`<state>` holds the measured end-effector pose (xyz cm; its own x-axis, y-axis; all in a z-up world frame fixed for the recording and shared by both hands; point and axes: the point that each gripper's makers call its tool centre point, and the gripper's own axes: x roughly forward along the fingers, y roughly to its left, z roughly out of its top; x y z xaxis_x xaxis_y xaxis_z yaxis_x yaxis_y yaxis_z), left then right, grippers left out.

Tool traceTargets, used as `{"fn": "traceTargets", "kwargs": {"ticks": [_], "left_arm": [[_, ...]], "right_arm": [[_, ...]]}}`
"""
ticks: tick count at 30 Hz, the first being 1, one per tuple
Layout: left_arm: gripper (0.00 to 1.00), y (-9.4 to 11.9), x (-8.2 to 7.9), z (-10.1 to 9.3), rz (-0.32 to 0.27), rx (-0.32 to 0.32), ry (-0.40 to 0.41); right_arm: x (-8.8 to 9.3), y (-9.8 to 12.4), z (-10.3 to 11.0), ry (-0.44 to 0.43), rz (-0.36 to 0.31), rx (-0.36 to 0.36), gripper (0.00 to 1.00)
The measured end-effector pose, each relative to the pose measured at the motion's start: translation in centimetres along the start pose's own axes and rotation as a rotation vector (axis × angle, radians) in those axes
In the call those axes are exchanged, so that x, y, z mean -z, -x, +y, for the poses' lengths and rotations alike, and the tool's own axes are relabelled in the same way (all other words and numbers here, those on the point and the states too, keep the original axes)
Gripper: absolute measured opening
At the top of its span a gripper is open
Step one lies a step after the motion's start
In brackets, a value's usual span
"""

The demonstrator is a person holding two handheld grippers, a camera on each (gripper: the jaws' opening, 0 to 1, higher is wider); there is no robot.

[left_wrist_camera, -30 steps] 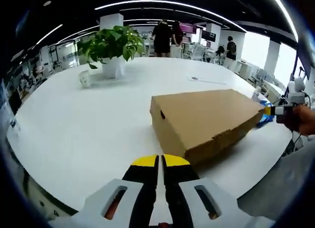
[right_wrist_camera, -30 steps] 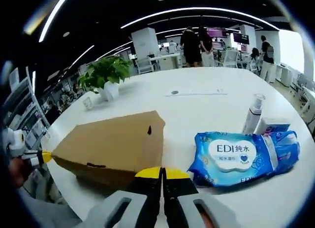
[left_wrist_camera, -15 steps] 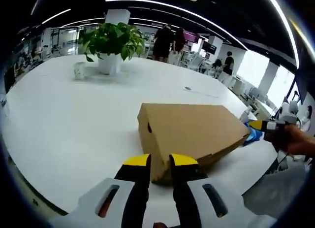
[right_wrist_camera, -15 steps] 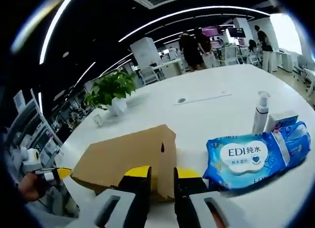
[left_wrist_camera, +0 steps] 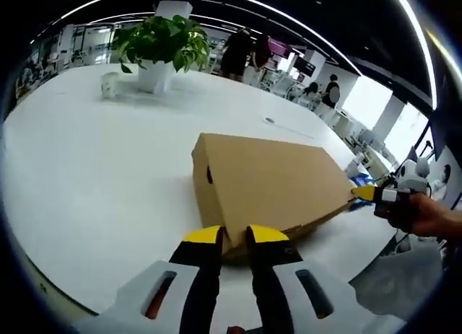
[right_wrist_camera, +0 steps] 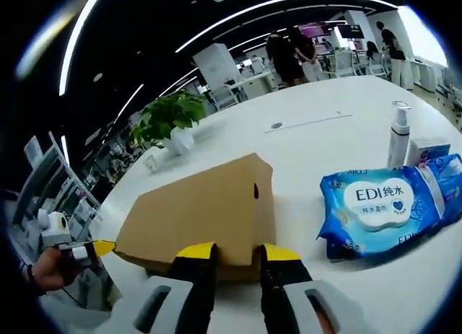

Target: Operate the shoe box by opening the lid, removing the specified soft item, and placing it in the target area until the item is outside and the box remains undamaged.

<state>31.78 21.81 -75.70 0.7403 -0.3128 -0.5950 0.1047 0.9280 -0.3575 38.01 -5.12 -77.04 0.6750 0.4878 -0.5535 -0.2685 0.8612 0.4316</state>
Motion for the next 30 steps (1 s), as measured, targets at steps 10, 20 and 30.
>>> {"fn": "traceTargets", "kwargs": {"ticks": [10, 20, 30], "left_arm": [[0.13, -0.9, -0.6, -0.2, 0.014, 0.022, -0.024], [0.13, -3.8, -2.5, -1.1, 0.03, 0.047, -0.064], [0.13, -6.7, -3.9, -3.0, 0.037, 0.078, -0.08]], "right_arm": [[-0.3, -0.1, -0.4, 0.029, -0.012, 0.021, 0.2], [-1.2, 0.1, -2.0, 0.017, -0.022, 0.055, 0.2], [-2.4, 0.5, -4.4, -0.008, -0.039, 0.106, 0.2]]}}
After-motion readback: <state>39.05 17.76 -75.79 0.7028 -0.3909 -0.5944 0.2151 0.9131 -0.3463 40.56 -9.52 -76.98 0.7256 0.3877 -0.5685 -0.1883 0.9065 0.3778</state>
